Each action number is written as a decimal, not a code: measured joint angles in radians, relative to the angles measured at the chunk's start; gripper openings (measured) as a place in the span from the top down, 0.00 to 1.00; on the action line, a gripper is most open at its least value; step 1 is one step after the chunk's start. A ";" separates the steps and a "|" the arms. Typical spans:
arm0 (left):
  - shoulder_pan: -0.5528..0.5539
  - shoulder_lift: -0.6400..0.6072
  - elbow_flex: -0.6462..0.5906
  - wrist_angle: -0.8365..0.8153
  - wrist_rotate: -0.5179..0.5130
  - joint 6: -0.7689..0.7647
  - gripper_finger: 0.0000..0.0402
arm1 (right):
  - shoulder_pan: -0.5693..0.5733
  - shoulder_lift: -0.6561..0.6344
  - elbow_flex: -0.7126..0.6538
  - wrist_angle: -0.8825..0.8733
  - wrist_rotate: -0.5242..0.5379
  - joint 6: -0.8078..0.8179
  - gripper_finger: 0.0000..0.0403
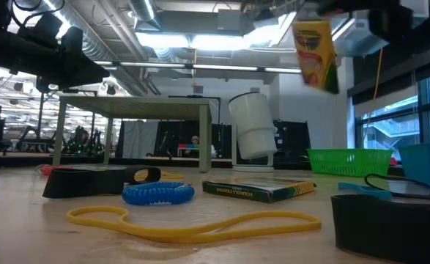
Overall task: Pick & Place Office Desk Supplies
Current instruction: Put the yellow crayon box into the blue bin
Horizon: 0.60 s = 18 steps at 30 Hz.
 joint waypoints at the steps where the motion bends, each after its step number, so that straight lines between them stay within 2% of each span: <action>1: 0.000 0.000 0.000 0.000 0.000 0.000 0.65 | 0.007 -0.010 0.000 -0.030 -0.016 0.032 0.99; 14: 0.000 0.000 0.000 0.000 0.000 0.000 0.65 | 0.028 -0.129 0.000 -0.545 -0.322 0.494 0.99; 18: 0.000 0.000 0.000 0.000 0.000 0.000 0.65 | 0.028 -0.174 0.000 -0.657 -0.374 0.561 0.99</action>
